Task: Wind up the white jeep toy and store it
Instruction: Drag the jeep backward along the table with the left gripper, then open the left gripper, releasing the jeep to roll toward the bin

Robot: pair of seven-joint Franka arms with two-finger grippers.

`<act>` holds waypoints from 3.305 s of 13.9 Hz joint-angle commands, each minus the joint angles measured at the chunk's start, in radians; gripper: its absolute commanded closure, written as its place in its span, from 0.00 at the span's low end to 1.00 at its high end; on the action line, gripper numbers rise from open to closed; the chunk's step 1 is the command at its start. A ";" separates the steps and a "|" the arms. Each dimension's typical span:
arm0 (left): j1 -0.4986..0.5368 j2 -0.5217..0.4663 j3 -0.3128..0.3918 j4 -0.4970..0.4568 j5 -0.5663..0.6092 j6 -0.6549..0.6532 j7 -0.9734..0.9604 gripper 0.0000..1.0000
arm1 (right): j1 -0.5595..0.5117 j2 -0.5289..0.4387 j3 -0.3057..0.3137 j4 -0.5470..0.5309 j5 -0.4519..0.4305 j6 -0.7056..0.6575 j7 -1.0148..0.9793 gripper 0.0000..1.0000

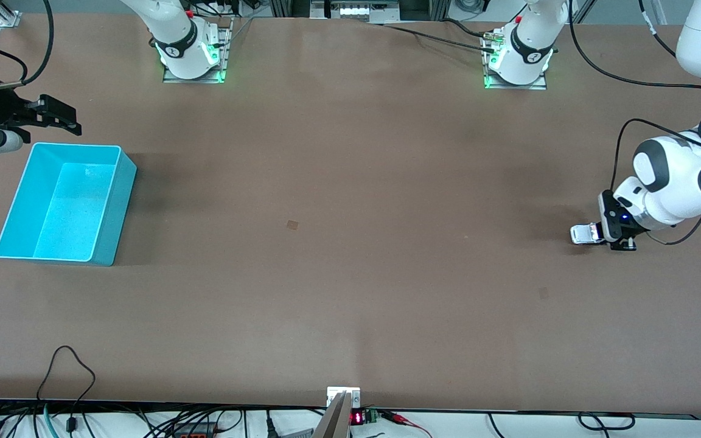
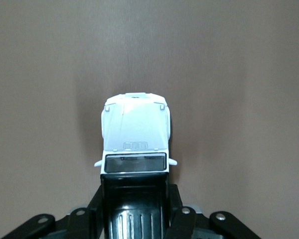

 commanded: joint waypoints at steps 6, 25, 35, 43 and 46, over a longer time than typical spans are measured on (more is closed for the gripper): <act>0.054 0.135 -0.003 0.053 0.016 0.039 0.071 0.86 | 0.006 -0.018 0.000 -0.013 -0.012 0.004 0.012 0.00; 0.091 0.026 -0.070 0.142 0.001 -0.220 0.111 0.00 | 0.004 -0.016 -0.002 -0.014 -0.012 0.003 0.011 0.00; 0.080 -0.113 -0.182 0.160 -0.002 -0.309 0.107 0.00 | 0.004 -0.016 -0.002 -0.014 -0.012 0.003 0.011 0.00; -0.064 -0.205 -0.206 0.146 -0.035 -0.348 -0.023 0.00 | 0.004 -0.016 -0.002 -0.013 -0.012 0.006 0.009 0.00; -0.125 -0.238 -0.206 0.148 -0.044 -0.397 -0.249 0.00 | 0.004 -0.015 -0.002 -0.013 -0.012 0.006 0.009 0.00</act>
